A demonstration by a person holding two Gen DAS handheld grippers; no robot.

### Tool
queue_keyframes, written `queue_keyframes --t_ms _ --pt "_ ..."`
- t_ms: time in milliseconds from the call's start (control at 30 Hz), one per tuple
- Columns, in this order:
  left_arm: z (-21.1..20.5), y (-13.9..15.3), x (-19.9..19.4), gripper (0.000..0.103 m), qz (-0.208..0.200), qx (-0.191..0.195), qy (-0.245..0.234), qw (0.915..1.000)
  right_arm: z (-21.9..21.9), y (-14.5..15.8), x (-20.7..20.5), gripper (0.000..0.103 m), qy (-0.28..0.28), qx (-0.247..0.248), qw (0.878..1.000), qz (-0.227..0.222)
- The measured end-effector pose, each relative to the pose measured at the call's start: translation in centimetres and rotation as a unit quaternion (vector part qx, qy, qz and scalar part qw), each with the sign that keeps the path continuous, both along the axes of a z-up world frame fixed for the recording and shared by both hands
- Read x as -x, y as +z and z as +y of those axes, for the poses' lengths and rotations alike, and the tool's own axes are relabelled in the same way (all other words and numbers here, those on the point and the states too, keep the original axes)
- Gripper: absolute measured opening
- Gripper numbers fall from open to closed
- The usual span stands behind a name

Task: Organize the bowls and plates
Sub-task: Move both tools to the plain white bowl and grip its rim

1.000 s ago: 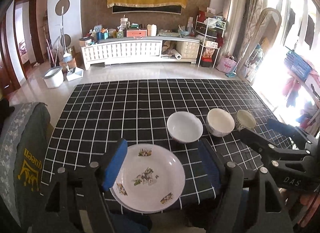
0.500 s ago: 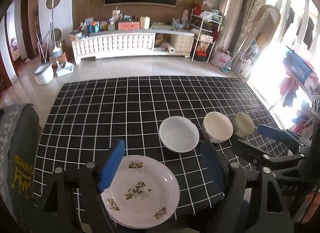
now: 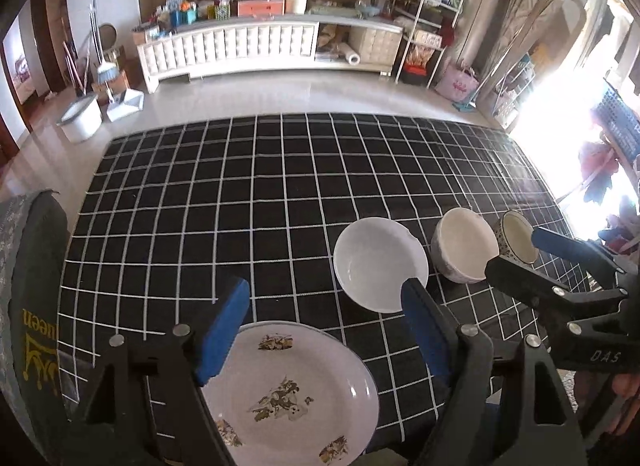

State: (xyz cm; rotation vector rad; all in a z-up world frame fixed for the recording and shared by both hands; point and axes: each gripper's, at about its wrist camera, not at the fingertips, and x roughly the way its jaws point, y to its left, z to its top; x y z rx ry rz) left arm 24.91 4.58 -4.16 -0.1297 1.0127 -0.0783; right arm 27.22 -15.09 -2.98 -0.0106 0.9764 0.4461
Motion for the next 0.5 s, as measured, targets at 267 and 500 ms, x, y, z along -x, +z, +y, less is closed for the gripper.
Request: queue_keyframes --t_ms 267,500 --pt "0.4 -1.7 -4.0 0.076 0.052 0.008 0.0 0.9986 0.6 -1.2 -4.7 0.099 0.011 0.0 0.999 0.044" --pt "-0.4 -3.4 -6.5 0.076 0.085 0.003 -0.011 0.9963 0.9 -3.5 -7.6 0.096 0.008 -0.024 0.994 0.11"
